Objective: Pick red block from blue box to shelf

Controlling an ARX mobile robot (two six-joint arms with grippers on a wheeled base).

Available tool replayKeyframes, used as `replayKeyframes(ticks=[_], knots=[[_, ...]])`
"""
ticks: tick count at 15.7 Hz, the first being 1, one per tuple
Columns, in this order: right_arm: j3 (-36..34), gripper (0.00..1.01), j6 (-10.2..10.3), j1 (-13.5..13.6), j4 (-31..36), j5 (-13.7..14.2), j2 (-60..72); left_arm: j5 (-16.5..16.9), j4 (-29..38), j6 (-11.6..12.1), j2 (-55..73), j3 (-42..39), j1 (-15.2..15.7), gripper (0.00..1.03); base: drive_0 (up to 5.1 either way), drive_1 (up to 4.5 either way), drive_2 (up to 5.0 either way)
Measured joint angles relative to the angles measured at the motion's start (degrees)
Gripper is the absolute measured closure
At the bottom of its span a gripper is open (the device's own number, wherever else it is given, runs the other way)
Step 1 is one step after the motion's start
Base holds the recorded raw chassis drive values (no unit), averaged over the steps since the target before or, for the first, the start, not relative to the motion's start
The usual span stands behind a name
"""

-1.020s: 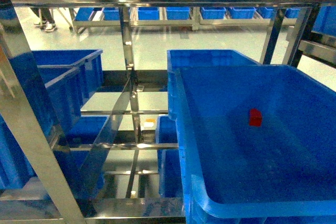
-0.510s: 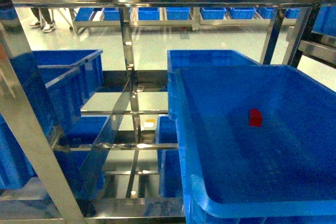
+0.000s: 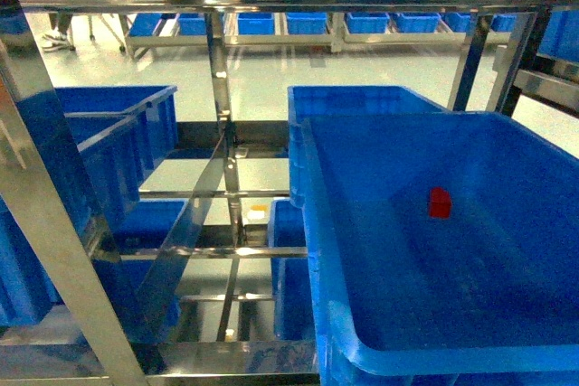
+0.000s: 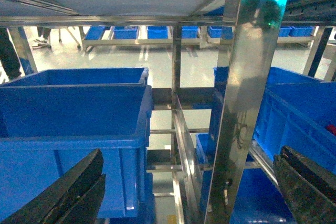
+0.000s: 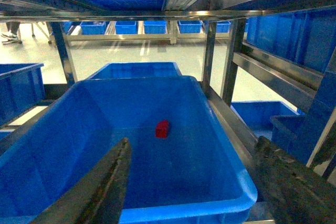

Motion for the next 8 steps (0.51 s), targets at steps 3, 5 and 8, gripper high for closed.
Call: replayKeyframes(ticks=[3, 5, 8], knots=[[0.0, 0.01, 0.02, 0.0, 0.0, -0.02, 0.0, 0.0, 0.0, 0.0, 0.0, 0.0, 0.0, 0.05, 0.0, 0.0, 0.0], [0.0, 0.03, 0.0, 0.0, 0.0, 0.0, 0.0, 0.0, 0.0, 0.0, 0.0, 0.0, 0.0, 0.05, 0.0, 0.0, 0.0], [0.0, 0.03, 0.0, 0.0, 0.0, 0.0, 0.0, 0.0, 0.0, 0.0, 0.0, 0.0, 0.0, 0.05, 0.0, 0.0, 0.0]])
